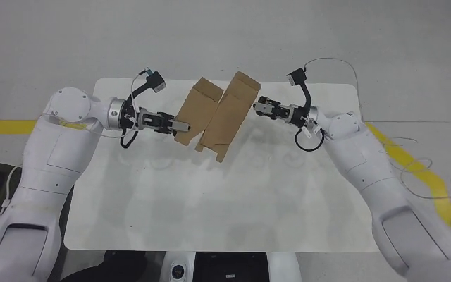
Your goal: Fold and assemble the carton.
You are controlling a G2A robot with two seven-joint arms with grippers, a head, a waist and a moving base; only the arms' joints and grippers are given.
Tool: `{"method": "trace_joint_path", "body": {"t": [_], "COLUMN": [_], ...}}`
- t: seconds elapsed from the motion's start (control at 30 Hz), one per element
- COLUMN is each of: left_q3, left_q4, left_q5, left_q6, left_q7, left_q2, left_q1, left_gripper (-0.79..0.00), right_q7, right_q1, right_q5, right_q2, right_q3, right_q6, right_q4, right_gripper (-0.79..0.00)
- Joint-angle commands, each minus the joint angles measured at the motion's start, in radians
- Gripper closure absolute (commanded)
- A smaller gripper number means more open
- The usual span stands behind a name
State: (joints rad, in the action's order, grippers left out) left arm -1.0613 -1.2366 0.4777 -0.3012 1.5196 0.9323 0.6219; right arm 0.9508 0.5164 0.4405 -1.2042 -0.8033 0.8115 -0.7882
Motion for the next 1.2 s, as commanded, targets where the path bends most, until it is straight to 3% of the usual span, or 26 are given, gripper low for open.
{"method": "trace_joint_path", "body": {"t": [0.0, 0.3, 0.47, 0.77, 0.87, 0.93, 0.97, 1.17], "left_q3": [0.006, 0.071, 0.126, 0.202, 0.226, 0.240, 0.247, 0.286], "left_q4": [-0.032, -0.107, -0.139, -0.164, -0.168, -0.167, -0.167, -0.155], "left_q5": [-0.020, -0.014, -0.016, 0.026, 0.046, 0.065, 0.072, 0.116], "left_q6": [0.012, 0.017, 0.017, 0.017, 0.017, 0.017, 0.017, 0.017], "left_q7": [0.012, 0.016, 0.016, 0.016, 0.016, 0.016, 0.016, 0.016], "left_q2": [-0.009, -0.053, -0.081, -0.119, -0.129, -0.135, -0.138, -0.152], "left_q1": [0.012, 0.051, 0.045, 0.029, 0.019, 0.012, 0.008, -0.017], "left_gripper": [0.000, 0.000, 0.000, 0.000, 0.000, 0.000, 0.000, 0.000], "right_q7": [0.072, 0.220, 0.273, 0.293, 0.284, 0.277, 0.273, 0.251], "right_q1": [0.004, 0.085, 0.139, 0.163, 0.157, 0.152, 0.150, 0.140], "right_q5": [0.010, 0.039, 0.042, 0.103, 0.113, 0.120, 0.123, 0.156], "right_q2": [0.013, 0.094, 0.129, 0.165, 0.173, 0.177, 0.179, 0.188], "right_q3": [-0.017, -0.104, -0.090, -0.026, -0.004, 0.011, 0.018, 0.069], "right_q6": [-0.031, -0.162, -0.215, -0.235, -0.226, -0.219, -0.215, -0.193], "right_q4": [-0.004, -0.156, -0.287, -0.380, -0.376, -0.374, -0.373, -0.390], "right_gripper": [-0.785, -0.785, -0.785, -0.785, -0.613, -0.453, -0.416, -0.366]}}
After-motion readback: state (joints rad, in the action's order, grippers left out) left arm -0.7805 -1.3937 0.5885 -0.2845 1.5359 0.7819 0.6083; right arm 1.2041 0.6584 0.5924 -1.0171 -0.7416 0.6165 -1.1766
